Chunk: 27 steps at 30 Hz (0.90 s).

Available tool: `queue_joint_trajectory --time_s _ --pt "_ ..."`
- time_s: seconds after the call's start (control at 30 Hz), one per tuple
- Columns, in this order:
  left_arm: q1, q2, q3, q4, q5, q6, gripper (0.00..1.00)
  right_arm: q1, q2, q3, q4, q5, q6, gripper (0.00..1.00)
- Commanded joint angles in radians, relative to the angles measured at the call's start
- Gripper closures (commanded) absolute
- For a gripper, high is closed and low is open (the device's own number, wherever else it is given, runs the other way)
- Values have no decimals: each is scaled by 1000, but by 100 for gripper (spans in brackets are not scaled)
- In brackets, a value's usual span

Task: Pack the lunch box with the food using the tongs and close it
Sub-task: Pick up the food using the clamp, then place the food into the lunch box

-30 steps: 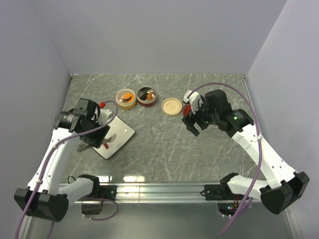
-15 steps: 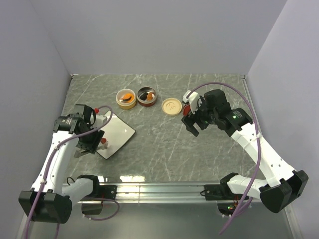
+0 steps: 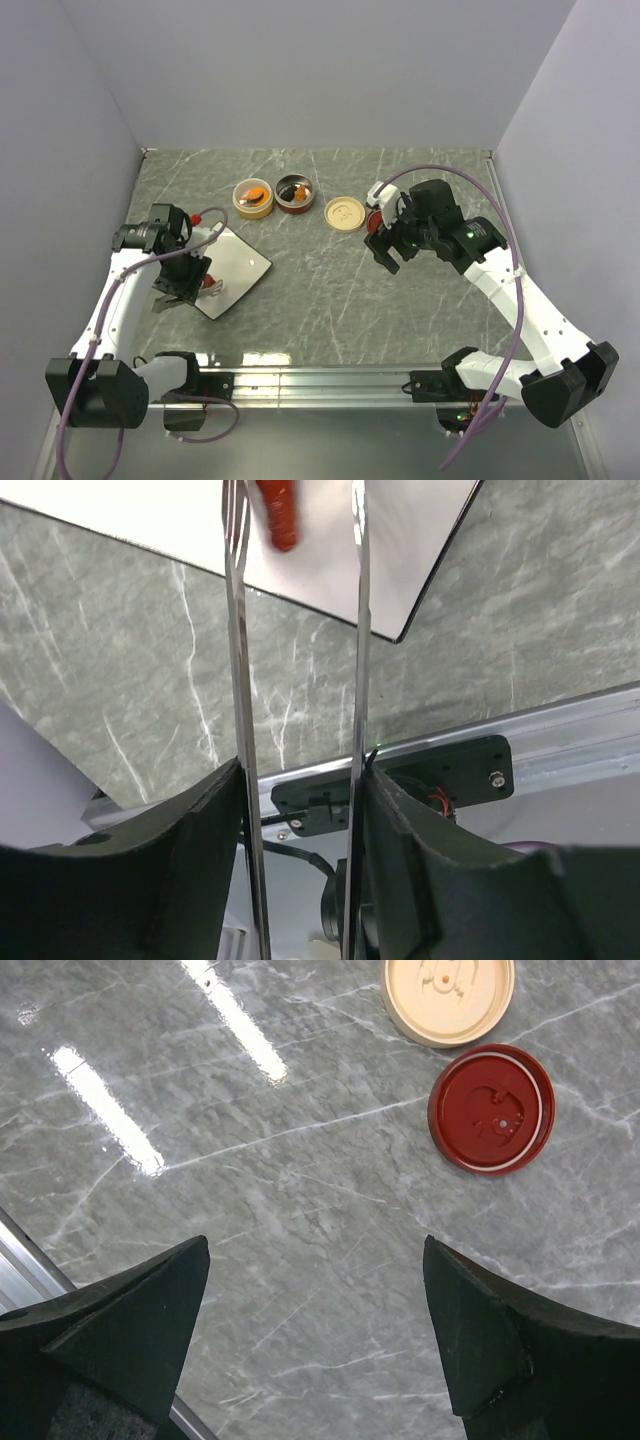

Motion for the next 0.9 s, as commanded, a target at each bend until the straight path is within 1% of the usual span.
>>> queue_joint_trajectory --time_s 0.0,0.23,0.37,0.5,0.63,0.7,0.87 --pt "4 15 13 39 38 14 47 1 -22 10 24 10 -9 6" --pt "4 41 14 57 50 17 54 1 -22 1 26 12 -9 6" --pt "4 42 32 51 46 25 62 1 -17 1 29 13 -10 6" --pt "4 42 68 49 62 27 67 2 -11 2 29 5 -6 6" --pt "-2 73 146 48 96 28 72 2 -8 7 27 5 -9 6" --pt "-10 93 212 51 131 30 75 2 -5 12 24 2 -6 6" --pt "-83 192 388 132 150 -27 78 4 4 31 18 -13 7 5"
